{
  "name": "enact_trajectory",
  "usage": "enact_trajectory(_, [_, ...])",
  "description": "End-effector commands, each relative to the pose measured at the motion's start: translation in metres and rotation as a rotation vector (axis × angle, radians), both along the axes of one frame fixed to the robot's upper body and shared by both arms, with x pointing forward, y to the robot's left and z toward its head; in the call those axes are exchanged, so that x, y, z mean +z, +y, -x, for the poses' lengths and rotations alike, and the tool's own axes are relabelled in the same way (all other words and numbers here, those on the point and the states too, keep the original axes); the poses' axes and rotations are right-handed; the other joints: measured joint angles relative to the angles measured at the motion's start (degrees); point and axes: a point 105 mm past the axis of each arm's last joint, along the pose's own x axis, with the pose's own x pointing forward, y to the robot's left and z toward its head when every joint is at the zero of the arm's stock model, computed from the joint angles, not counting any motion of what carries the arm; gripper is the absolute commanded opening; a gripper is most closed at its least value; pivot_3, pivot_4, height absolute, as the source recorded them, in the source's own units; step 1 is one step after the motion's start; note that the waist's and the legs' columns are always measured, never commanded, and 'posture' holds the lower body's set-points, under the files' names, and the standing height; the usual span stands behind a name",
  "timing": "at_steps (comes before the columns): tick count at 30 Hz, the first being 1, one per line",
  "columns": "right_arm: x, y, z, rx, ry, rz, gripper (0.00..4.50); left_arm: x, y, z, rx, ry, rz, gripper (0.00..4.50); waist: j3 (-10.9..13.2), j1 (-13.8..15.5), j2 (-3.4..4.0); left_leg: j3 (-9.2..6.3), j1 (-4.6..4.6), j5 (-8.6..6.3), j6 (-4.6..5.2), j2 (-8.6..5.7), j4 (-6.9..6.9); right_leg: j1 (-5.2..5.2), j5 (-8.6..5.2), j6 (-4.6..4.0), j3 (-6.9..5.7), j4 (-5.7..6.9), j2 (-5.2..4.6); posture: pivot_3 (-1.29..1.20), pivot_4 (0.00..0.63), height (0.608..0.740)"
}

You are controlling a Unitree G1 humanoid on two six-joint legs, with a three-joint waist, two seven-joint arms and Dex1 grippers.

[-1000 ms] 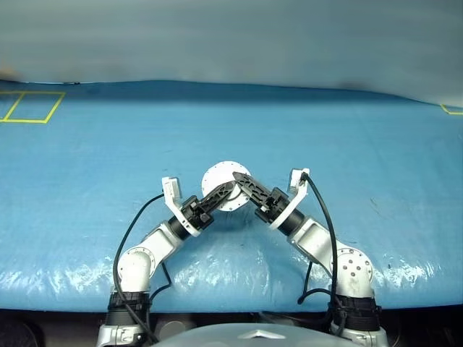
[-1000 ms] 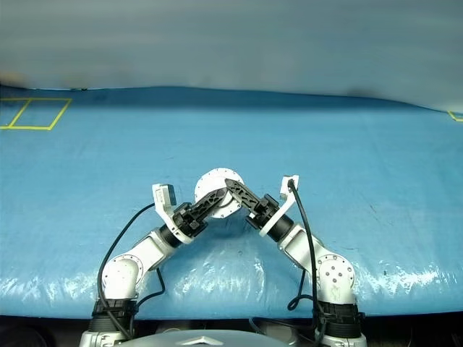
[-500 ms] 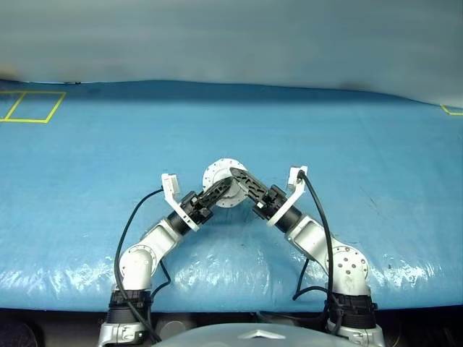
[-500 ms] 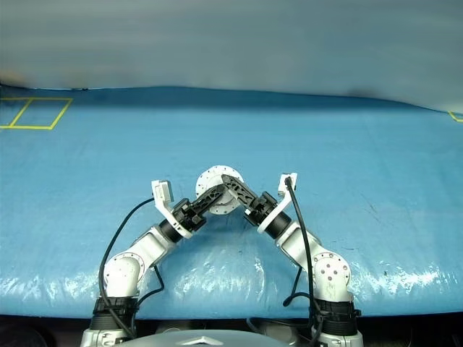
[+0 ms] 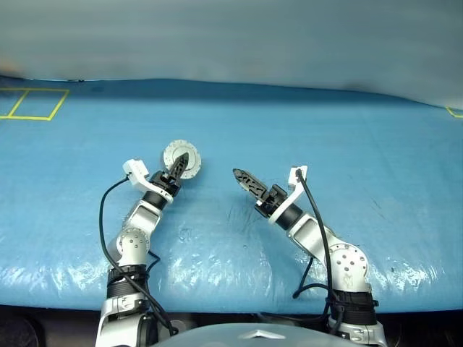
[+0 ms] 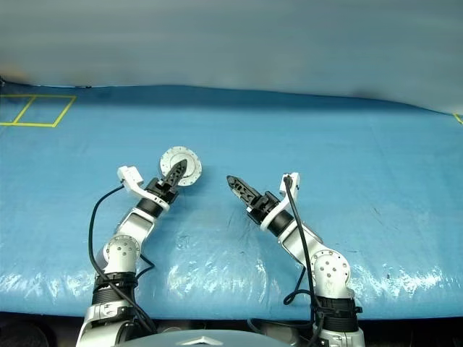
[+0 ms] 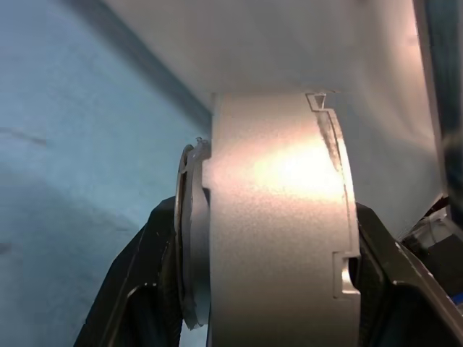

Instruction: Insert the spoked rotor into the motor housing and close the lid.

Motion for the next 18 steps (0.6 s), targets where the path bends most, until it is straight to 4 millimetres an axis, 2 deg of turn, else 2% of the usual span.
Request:
enact_trajectory(1, [0.006,0.002,0.003,-0.005,-0.037,0.018,4.5,0.011,-0.002,-0.003,0.003,-0.045,-0.028,2.33,0.0,0.0,0.0,-0.01,0.0,0.0,0.0,0.0,0.0,0.0,0.0,0.0,0.0,0.01,0.0,0.0,0.15,0.74])
enact_trajectory(6, [-0.003,0.007,0.006,0.013,-0.018,0.067,4.5,-0.015,0.011,-0.005,0.076,0.064,-0.112,2.33,0.0,-0.4,0.0,-0.01,0.04,0.01,-0.02,0.04,0.01,-0.01,0.0,-0.01,0.0,0.08,0.04,0.0,0.15,0.74])
enact_trajectory(7, [-0.004,0.007,0.006,0.012,-0.016,0.072,4.5,-0.017,0.012,-0.005,0.074,0.067,-0.114,3.06,0.0,-0.4,0.0,0.01,0.09,0.01,-0.02,0.04,0.02,0.03,0.0,0.0,0.0,0.08,0.03,0.0,0.15,0.74])
enact_trajectory(9, [-0.005,0.008,0.006,0.017,-0.021,0.079,4.5,-0.019,0.016,-0.004,0.091,0.079,-0.13,3.71,0.0,-0.5,0.0,0.02,0.19,0.02,-0.02,0.04,0.02,0.1,0.0,0.04,0.01,0.1,0.04,0.0,0.15,0.74])
enact_trajectory(11, [-0.005,0.009,0.007,0.024,-0.023,0.074,4.5,-0.027,0.029,-0.007,0.163,0.128,-0.202,4.41,0.0,-0.5,0.01,0.02,0.34,0.03,-0.03,0.04,0.02,0.24,-0.04,0.14,0.01,0.1,0.04,0.0,0.15,0.74])
enact_trajectory(14, [-0.004,0.01,0.007,0.031,-0.03,0.067,4.5,-0.028,0.046,-0.01,0.24,0.156,-0.246,4.49,-0.1,-0.9,0.01,0.01,0.91,0.03,-0.03,0.11,0.0,0.75,-0.12,0.24,0.02,0.08,0.1,0.0,0.15,0.74])
enact_trajectory(18, [-0.004,0.012,0.007,0.041,-0.034,0.071,4.5,-0.023,0.075,-0.01,0.35,0.145,-0.28,4.49,-0.1,-1.1,0.01,0.06,1.08,0.03,-0.03,0.2,-0.02,0.84,-0.15,0.02,0.07,0.11,0.21,0.0,0.15,0.74])
